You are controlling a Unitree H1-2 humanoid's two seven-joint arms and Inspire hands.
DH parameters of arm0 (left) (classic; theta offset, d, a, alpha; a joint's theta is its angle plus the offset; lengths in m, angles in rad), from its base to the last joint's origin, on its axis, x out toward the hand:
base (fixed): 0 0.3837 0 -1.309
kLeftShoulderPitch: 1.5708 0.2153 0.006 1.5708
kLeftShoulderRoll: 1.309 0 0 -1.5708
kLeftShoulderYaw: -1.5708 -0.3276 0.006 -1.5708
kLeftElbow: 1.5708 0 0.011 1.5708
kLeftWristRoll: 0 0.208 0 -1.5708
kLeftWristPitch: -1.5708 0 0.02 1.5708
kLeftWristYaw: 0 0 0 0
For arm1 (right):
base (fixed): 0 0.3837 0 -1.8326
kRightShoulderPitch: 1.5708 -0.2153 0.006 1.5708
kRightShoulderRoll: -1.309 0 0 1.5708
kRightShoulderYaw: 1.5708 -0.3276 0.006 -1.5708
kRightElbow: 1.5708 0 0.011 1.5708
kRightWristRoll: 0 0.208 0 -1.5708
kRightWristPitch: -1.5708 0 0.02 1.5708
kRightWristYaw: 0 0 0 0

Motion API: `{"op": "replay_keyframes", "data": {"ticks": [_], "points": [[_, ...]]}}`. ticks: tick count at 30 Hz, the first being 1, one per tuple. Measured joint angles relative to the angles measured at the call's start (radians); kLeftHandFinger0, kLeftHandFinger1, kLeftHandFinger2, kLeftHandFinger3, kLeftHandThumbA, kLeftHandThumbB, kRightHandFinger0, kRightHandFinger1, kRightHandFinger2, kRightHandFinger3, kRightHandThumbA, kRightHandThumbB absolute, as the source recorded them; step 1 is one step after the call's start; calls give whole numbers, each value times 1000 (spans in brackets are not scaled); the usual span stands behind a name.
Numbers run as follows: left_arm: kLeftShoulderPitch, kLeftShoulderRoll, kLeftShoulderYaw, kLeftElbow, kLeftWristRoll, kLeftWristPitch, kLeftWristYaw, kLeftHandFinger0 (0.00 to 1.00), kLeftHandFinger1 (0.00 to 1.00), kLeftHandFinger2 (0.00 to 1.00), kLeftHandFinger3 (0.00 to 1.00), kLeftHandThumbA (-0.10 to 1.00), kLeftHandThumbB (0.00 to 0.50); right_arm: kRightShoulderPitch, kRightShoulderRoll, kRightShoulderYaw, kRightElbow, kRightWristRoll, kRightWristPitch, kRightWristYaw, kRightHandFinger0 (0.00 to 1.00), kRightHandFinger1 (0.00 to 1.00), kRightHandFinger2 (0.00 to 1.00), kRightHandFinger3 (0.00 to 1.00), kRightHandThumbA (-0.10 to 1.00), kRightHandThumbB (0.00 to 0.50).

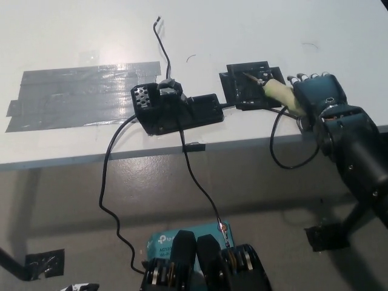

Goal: The robot uses its right hand to grab the soldering gun kept on the middle of the table and pulls it out of its base and keep it on the right side of the base

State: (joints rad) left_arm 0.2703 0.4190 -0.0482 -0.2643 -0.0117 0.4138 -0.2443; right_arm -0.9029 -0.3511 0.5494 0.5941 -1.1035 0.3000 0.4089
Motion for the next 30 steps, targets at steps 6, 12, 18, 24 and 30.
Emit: {"op": "replay_keyframes", "data": {"ticks": [6, 12, 18, 24, 30], "points": [[9, 0, 0, 0, 0, 0, -7, 249, 321, 412, 764, 748, 266, 0, -3, 0, -35, 22, -9, 40, 1000, 1000, 1000, 1000, 1000, 500], [11, 0, 1, 0, 1, 0, -14, 270, 321, 411, 791, 748, 259, -1, -5, -12, -62, 47, -11, 59, 1000, 1000, 1000, 1000, 1000, 500], [11, 0, 1, 1, 3, 0, -16, 257, 334, 414, 757, 741, 263, -3, -33, -60, -145, 85, -12, 70, 1000, 1000, 1000, 1000, 1000, 500], [11, 0, 1, 3, 4, -1, -16, 256, 325, 415, 797, 747, 250, 56, -77, -175, -365, 150, -4, 87, 1000, 1000, 1000, 1000, 1000, 355], [11, 0, 1, 10, 3, -1, -16, 208, 295, 393, 772, 749, 280, 263, -85, -312, -615, 230, 5, 95, 1000, 1000, 1000, 1000, 956, 252]]}}
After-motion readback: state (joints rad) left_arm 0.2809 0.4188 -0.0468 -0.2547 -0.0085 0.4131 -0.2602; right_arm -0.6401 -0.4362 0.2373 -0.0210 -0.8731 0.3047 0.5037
